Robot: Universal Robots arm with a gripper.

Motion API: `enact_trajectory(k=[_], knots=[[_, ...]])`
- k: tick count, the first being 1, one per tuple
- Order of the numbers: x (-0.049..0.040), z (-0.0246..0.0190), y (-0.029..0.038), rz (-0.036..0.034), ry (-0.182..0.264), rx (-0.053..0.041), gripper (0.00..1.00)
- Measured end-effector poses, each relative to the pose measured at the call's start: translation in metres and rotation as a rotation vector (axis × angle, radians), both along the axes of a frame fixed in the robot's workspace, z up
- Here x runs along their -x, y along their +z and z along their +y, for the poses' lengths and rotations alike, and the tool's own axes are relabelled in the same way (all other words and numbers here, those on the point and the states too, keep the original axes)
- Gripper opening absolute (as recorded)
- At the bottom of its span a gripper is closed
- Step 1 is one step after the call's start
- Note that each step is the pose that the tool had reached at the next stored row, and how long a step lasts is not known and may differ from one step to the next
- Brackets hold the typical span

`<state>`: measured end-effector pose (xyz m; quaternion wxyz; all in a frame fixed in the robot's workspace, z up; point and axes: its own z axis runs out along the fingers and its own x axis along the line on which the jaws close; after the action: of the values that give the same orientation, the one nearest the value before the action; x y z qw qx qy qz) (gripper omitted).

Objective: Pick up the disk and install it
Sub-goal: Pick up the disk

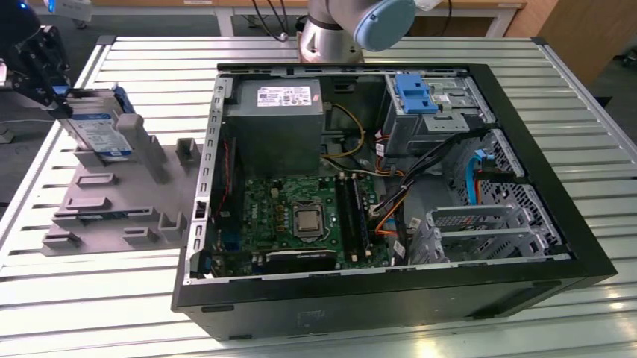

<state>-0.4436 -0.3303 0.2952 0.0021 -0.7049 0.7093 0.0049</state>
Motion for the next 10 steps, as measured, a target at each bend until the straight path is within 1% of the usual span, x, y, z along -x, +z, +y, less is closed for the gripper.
enact_trajectory(k=[4, 10], knots=[[0.0000, 0.0000, 0.0028, 0.0002, 0.000, 0.0001, 0.36], [0.0000, 0.0000, 0.0048, 0.0002, 0.000, 0.0001, 0.36]])
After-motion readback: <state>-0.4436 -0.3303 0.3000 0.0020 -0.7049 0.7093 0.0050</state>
